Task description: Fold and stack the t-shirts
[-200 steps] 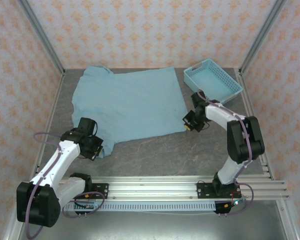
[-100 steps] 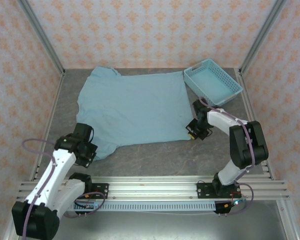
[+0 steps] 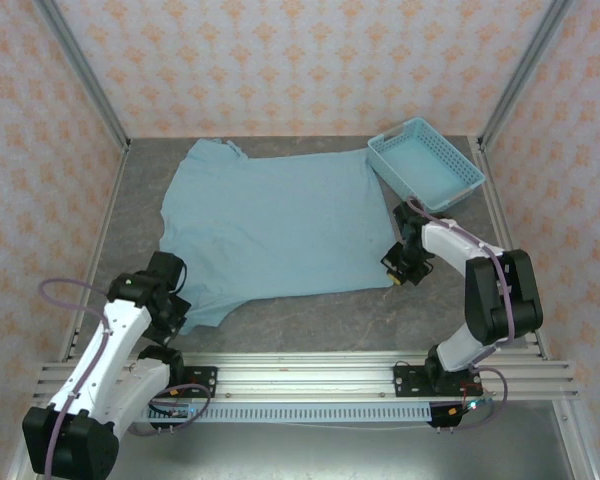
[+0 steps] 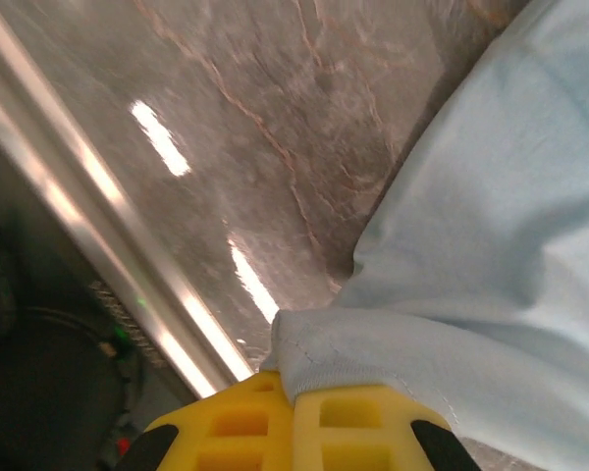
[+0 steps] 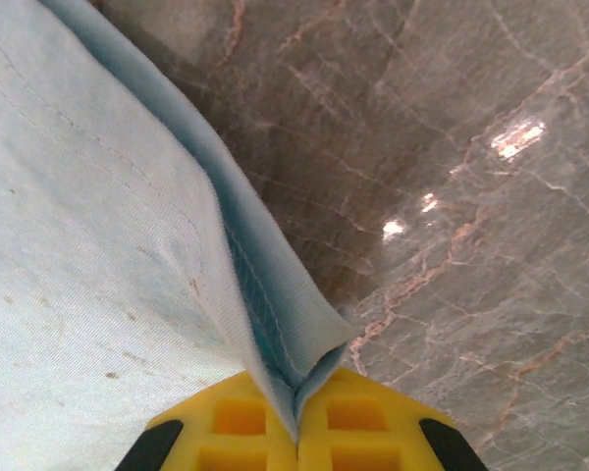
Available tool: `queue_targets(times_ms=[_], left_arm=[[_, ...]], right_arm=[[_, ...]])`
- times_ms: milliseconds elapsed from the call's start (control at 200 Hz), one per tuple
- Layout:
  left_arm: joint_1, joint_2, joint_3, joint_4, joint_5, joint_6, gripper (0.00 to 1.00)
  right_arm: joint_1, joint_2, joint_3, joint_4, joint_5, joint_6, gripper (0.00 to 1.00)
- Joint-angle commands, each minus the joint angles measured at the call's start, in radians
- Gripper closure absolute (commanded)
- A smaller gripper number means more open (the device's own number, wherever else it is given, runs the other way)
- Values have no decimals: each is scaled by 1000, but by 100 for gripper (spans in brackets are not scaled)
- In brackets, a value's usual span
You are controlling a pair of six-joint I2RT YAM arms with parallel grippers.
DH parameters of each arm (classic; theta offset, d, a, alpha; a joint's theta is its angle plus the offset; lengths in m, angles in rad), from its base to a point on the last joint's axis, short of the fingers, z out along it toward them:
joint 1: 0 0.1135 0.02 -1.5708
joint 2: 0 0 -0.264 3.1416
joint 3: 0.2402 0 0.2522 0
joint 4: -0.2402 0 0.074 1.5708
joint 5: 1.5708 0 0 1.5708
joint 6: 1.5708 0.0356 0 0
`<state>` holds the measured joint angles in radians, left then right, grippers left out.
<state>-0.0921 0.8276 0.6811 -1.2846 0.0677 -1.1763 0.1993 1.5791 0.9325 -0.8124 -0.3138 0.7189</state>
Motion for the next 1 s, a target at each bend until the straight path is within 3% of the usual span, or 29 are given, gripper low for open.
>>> queue_targets(times_ms=[0, 135, 330, 535, 651, 996], left_arm=[[-4, -41, 151, -190, -212, 38, 100], [-5, -109, 214, -238, -303, 18, 100], [-13, -117, 16, -86, -80, 0, 100], [-43, -87, -57, -3, -25, 29, 100], [-44, -28, -51, 101, 8, 93, 100], [-45, 221, 158, 182, -127, 266, 100]], right_arm=[[-3, -4, 20, -79, -40, -71, 100], [38, 113, 87, -129, -148, -180, 100], [47, 37, 56, -134, -38, -138, 100], [47, 1, -34, -117, -128, -119, 100], [45, -16, -63, -108, -113, -113, 100], [27, -44, 4, -83, -112, -9, 100]])
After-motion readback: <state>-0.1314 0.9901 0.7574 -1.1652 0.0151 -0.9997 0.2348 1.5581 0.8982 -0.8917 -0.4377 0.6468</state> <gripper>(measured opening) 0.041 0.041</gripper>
